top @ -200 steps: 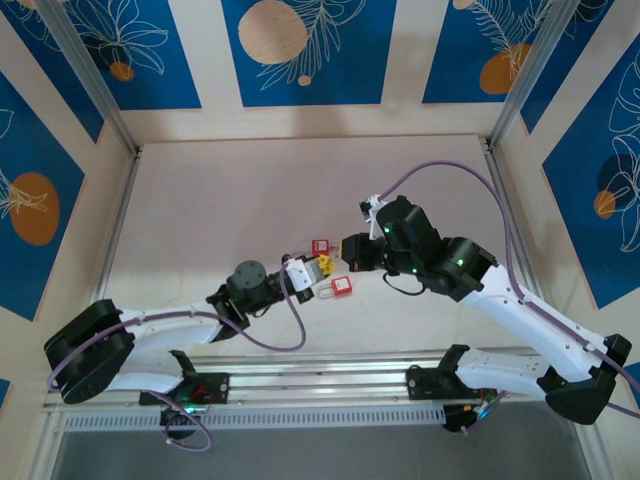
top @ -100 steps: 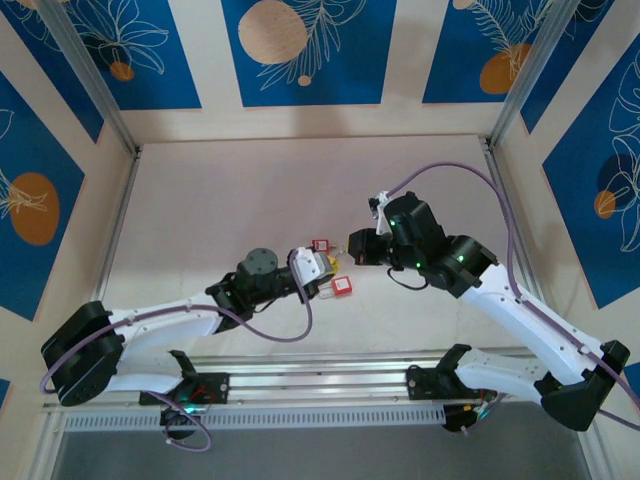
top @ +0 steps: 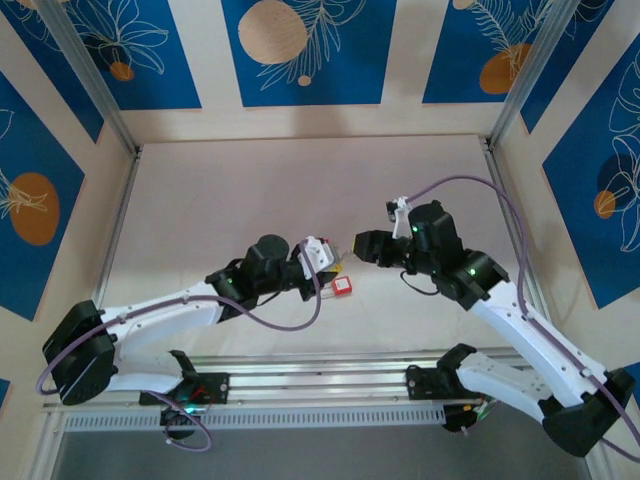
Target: Unlock with the key
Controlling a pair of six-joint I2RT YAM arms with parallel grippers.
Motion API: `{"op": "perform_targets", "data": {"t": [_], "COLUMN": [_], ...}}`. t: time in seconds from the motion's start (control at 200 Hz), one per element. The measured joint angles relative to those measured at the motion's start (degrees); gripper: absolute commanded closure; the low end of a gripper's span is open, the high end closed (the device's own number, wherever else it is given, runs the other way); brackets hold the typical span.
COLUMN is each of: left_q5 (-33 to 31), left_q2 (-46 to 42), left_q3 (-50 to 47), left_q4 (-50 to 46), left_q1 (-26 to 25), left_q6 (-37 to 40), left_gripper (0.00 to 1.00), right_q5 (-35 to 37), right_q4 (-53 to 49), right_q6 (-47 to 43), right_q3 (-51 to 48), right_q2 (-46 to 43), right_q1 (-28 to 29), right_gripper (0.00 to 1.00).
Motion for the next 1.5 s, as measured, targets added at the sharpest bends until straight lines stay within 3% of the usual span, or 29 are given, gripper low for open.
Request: {"op": "perform_targets", "data": {"t": [0.14, 0.28, 0.44, 0.69, 1.156, 1.286, 1.401, 1.501], "left_q5": [0.74, 1.99, 3.91, 9.22, 17.16, 18.62, 19.56, 20.11], "left_q2": [0.87, 2.38, 3.52, 3.63, 6.29, 6.84, 6.95, 6.95], "left_q3": [3.04, 5.11, 6.54, 8.11, 9.51, 9.55, 9.62, 9.66], "left_q4": [-5.33, -9.68, -12.98, -14.91, -16.37, -16.46, -16.44, -16.41], "left_q1": [0.50, 1.05, 1.79, 3.06, 4.61, 5.03, 5.49, 5.81], "left_q6": [0.00, -0.04, -0.76, -3.45, -6.25, -6.67, -7.23, -7.72], "left_gripper": [1.00, 1.00, 1.00, 1.00, 1.00, 1.00, 1.00, 1.00], "right_q5": [-1.68, -6.62, -12.50, -16.35, -20.87, -22.43, -24.98, -27.17], "right_q4": [8.07, 19.82, 30.34, 39.01, 43.45, 44.52, 46.73, 48.02], "right_q6": [-4.50, -6.49, -6.03, -6.01, -6.34, -5.62, -4.17, -3.78], "right_q3": [-8.90, -20.81, -28.26, -28.85, -28.81, -28.83, -28.83, -28.83], "right_q2": [-7.89, -13.66, -12.04, -7.37, -6.78, -6.69, -6.29, -5.03], "right_q1": [-1.33, -2.36, -2.78, -2.78, -10.05, -11.28, -11.72, -11.76], "right_gripper": [0.26, 0.25, 0.26, 0.29, 0.56, 0.56, 0.48, 0.47]}}
